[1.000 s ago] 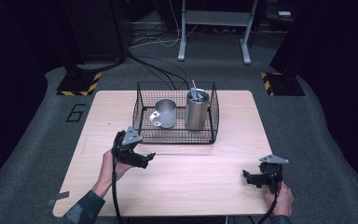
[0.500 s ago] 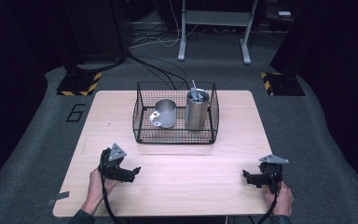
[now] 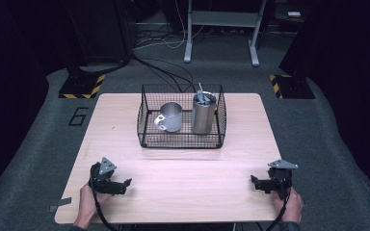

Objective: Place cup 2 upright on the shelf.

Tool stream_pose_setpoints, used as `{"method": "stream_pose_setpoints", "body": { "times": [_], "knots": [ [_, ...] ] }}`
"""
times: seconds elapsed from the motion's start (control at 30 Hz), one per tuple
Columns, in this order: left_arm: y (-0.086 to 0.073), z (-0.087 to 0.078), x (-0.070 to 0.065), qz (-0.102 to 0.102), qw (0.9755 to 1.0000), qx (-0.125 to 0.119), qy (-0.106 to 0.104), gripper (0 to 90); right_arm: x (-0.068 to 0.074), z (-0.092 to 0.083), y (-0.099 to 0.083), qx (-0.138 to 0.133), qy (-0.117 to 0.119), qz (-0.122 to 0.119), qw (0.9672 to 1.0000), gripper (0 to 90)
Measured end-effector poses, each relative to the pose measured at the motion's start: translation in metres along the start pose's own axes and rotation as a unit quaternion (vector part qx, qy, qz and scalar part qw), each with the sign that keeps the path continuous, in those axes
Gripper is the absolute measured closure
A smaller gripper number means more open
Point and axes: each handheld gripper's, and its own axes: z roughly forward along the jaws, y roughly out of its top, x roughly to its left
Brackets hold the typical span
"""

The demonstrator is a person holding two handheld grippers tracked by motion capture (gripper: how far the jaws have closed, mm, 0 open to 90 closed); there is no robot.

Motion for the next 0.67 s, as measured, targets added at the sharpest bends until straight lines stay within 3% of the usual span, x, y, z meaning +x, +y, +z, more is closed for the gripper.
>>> {"method": "stream_pose_setpoints", "body": {
  "times": [0.27, 0.4, 0.43, 0.67],
  "knots": [
    [-0.018, 0.001, 0.015, -0.011, 0.9998, 0.013, 0.013, 0.1, 0.000, 0.000, 0.000, 0.000, 0.000, 0.000, 1.0000, 0.0],
    [-0.024, 0.002, 0.020, -0.025, 0.9996, 0.009, 0.006, 0.1, 0.000, 0.000, 0.000, 0.000, 0.000, 0.000, 1.0000, 0.0],
    [-0.025, 0.002, 0.020, -0.034, 0.9994, 0.005, 0.008, 0.1, 0.000, 0.000, 0.000, 0.000, 0.000, 0.000, 1.0000, 0.0],
    [-0.026, 0.003, 0.023, -0.044, 0.9990, 0.008, 0.002, 0.0, 0.000, 0.000, 0.000, 0.000, 0.000, 0.000, 1.0000, 0.0]
  ]
}}
